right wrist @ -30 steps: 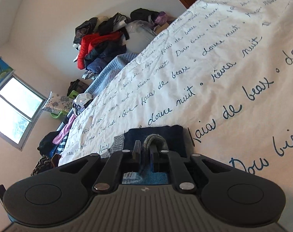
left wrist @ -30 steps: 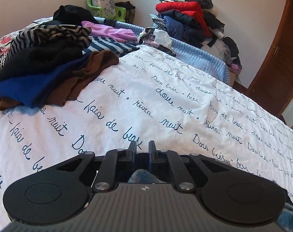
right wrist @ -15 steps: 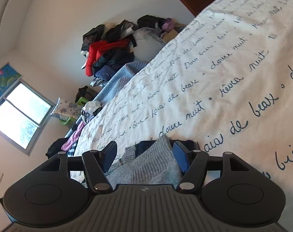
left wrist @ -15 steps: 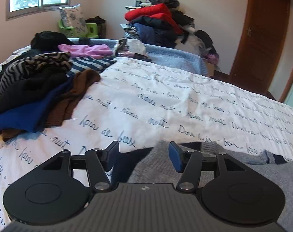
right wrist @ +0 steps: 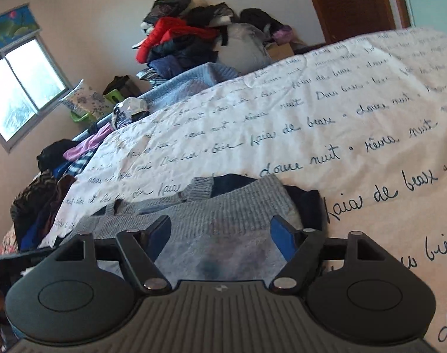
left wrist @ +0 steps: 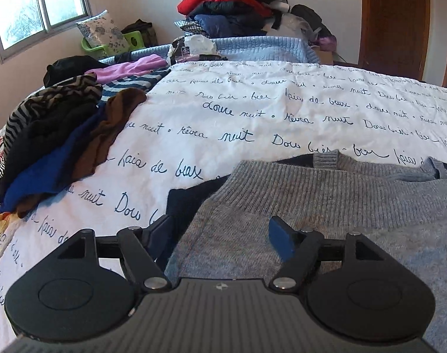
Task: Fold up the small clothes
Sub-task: 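Withdraw both grippers from the folded sweater, then move the left gripper to the side edge of the folded sweater while the right gripper follows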
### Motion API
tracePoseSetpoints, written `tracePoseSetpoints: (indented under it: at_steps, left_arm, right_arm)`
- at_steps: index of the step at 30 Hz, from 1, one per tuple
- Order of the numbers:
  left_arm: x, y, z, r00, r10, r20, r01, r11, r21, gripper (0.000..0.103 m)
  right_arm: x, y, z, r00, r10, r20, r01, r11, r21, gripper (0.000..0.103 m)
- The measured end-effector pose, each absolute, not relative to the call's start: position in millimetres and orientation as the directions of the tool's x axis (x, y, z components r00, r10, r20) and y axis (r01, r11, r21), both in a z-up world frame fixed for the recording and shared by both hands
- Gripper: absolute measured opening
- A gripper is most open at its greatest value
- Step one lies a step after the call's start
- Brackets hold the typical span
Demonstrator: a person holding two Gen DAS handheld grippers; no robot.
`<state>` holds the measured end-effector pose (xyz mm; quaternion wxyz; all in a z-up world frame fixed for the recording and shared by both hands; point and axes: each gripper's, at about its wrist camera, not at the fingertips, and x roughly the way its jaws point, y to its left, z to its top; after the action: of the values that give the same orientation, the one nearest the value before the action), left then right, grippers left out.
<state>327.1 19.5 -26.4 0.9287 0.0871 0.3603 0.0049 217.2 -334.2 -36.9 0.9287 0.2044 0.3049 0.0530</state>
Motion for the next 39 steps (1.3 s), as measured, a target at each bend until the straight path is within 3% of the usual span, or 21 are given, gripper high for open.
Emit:
tracePoseSetpoints:
  at_steps: [4, 10, 14, 17, 27, 39]
  left_arm:
    - [308.3, 17.6, -24.5, 0.757, 0.084, -0.647, 0.063, 0.978, 0.201, 0.081]
    - [283.5, 29.4, -26.5, 0.763, 0.092, -0.640, 0.073, 0.971, 0.227, 0.086]
    - [266.4, 41.3, -28.1, 0.764, 0.094, -0.638, 0.074, 0.970, 0.232, 0.087]
    - [251.9, 49.2, -29.4, 0.768, 0.100, -0.633, 0.077, 0.966, 0.245, 0.089]
    - [202.6, 99.2, -46.8, 0.765, 0.090, -0.637, 0.128, 0.949, 0.288, 0.090]
    - [197.7, 120.9, -17.4, 0.784, 0.070, -0.617, 0.054, 0.982, 0.179, 0.090]
  right_arm:
    - [196.1, -303.2, -34.8, 0.774, 0.315, -0.550, -0.129, 0.928, 0.351, 0.083]
    - [194.0, -288.0, -56.7, 0.712, 0.229, -0.664, -0.058, 0.961, 0.269, 0.083]
    - [173.4, -284.1, -49.7, 0.742, 0.257, -0.619, -0.074, 0.950, 0.304, 0.083]
    - [162.0, -276.4, -47.1, 0.747, 0.268, -0.608, -0.076, 0.944, 0.322, 0.092]
    - [125.8, -231.1, -51.7, 0.729, 0.297, -0.617, -0.140, 0.947, 0.290, 0.092]
    - [100.6, -113.8, -39.2, 0.779, 0.304, -0.548, -0.397, 0.916, -0.057, 0.092]
